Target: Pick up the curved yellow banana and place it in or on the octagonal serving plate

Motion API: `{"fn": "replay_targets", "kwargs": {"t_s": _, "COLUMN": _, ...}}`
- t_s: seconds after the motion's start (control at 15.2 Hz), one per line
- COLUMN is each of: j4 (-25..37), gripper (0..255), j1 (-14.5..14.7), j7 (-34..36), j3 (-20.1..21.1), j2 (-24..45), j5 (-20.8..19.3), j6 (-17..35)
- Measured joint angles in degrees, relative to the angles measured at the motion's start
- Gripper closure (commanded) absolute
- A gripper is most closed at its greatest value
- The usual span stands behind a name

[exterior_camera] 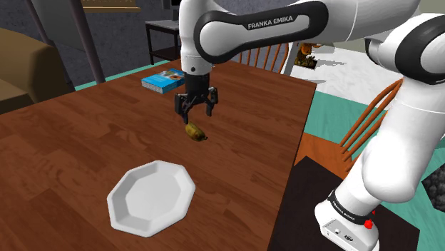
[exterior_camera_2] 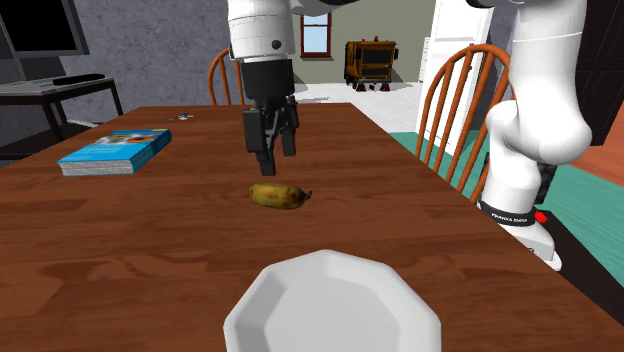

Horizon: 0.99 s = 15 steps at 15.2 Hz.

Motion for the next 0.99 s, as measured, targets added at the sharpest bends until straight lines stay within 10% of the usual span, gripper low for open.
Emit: {"fn": "replay_targets", "kwargs": {"t_s": 0.99, "j4": 2.7, "gripper": 0, "j1": 2.3, "j7": 3.9, "j3": 0.5, "j2": 7.1, "j5": -2.3, "j6": 4.2}}
